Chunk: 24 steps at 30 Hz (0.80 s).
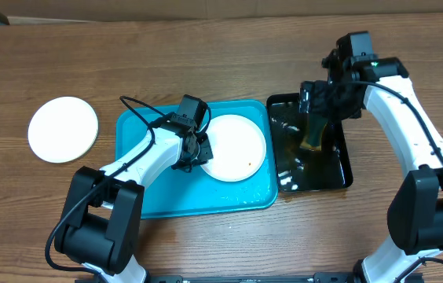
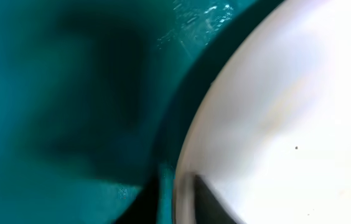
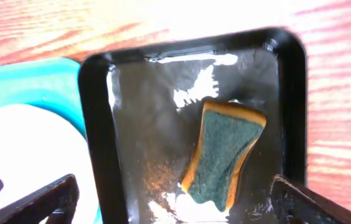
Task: Clean dirty plates on tray and stack at the side
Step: 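Release the sponge in the black tray and raise the right gripper, then lift the white plate by its rim with the left gripper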
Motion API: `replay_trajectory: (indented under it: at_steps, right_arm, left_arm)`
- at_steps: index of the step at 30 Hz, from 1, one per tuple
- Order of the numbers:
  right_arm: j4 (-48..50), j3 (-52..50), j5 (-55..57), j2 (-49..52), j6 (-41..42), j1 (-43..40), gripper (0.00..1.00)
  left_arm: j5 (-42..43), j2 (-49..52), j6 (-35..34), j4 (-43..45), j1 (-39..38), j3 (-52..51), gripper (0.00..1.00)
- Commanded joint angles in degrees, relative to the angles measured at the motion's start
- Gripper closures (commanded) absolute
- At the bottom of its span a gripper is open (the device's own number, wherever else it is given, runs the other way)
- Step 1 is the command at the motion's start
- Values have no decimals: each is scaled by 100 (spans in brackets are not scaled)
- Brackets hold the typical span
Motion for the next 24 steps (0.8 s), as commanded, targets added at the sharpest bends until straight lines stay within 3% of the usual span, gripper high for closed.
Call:
replay_trajectory:
  at_steps: [1, 10, 17, 24]
  right_arm:
    - [-55, 177, 256, -96, -11, -57, 0]
    - [-70, 227, 737, -94, 640, -748, 0]
    - [-221, 223, 745, -94, 638, -1233, 0]
    - [-219, 223, 743, -94, 638, -1268, 0]
  left_arm:
    - [111, 83, 260, -37, 31, 15, 96]
    - [166, 81, 745, -1150, 214, 944, 96]
    - [658, 81, 1320, -1987, 466, 1862, 96]
    - [1014, 81, 1370, -2361, 584, 2538, 96]
